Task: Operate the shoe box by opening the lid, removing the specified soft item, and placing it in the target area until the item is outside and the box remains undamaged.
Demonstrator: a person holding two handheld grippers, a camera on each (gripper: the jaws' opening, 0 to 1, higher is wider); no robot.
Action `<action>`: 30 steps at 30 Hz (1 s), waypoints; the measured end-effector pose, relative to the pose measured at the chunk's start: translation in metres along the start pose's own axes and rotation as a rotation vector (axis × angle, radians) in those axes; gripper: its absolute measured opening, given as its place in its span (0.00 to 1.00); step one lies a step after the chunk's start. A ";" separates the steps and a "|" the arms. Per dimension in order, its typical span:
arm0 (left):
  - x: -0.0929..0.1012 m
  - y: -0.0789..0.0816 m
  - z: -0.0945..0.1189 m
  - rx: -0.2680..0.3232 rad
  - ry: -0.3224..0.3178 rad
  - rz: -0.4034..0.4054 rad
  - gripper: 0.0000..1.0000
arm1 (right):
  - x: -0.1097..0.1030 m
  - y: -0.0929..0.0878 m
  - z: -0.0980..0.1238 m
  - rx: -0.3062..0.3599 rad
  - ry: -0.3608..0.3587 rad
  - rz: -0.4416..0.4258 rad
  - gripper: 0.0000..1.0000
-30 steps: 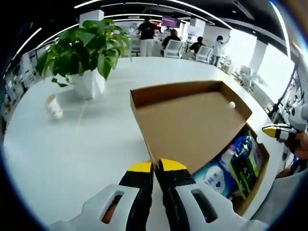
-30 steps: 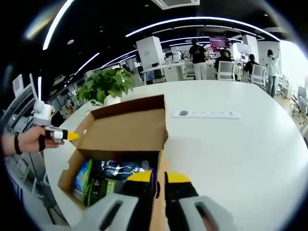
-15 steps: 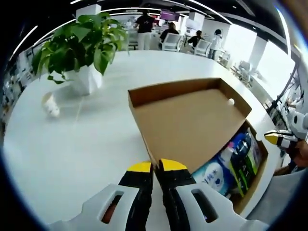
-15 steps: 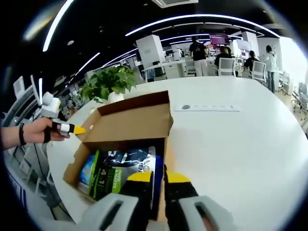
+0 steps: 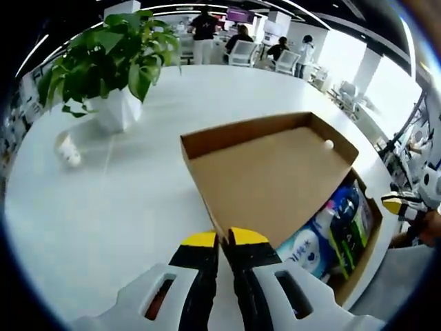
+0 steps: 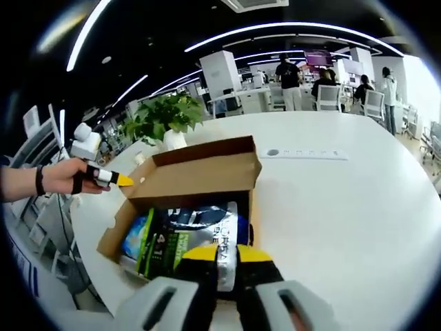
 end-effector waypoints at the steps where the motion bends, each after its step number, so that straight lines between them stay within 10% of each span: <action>1: 0.000 0.000 0.000 0.000 -0.001 0.001 0.04 | -0.001 -0.001 0.000 -0.001 0.002 0.000 0.04; 30: 0.001 0.004 -0.008 -0.016 0.029 -0.002 0.05 | -0.012 -0.016 0.000 -0.008 0.027 -0.018 0.04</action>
Point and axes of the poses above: the point that each gripper's makers call its tool centre point, and the gripper's own axes: z roughly backward along the fingers, x roughly to its right, y roughly out of its top, the point moved 5 cm from there along z, roughly backward along the fingers, and after that the axes turned 8 degrees about -x, right-handed, at the moved point
